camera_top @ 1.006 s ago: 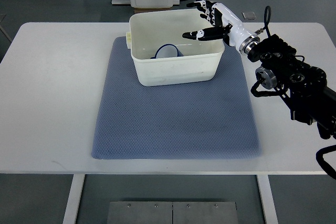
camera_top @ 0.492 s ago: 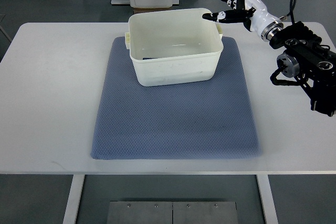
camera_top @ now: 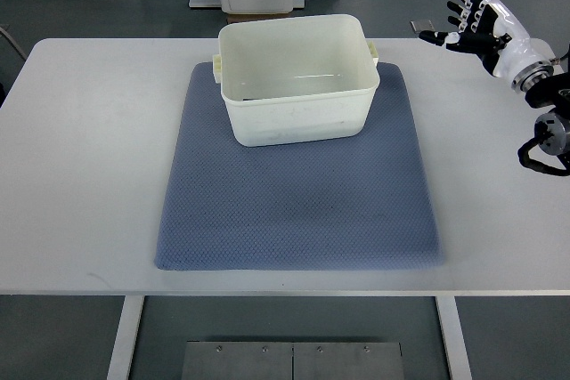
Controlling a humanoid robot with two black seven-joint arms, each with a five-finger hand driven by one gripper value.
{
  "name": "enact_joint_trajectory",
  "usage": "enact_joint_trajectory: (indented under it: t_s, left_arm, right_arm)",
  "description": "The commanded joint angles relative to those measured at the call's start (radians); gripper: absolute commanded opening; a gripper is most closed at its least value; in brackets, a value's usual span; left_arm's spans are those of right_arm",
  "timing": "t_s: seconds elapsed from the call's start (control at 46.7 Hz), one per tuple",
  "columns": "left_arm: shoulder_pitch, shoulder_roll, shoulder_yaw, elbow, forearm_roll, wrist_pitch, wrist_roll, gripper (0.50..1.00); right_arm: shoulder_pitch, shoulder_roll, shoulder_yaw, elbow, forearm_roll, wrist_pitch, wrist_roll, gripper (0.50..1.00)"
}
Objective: Place cup in box with right hand
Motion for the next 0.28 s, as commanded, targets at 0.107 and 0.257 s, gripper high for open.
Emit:
enact_joint_trajectory:
  t_s: [0.107, 0.257]
  left_arm:
    - [0.000, 0.000, 0.000, 0.000, 0.000, 0.000, 0.000, 1.000]
    - [-0.001, 0.000, 0.000, 0.000, 0.000, 0.000, 0.000, 1.000]
  right_arm:
    - [-0.050, -0.001, -0.004, -0.002, 0.001, 0.000, 0.001, 1.000]
    - [-0.073, 0.004, -0.004, 0.000, 0.001, 0.000, 0.001, 1.000]
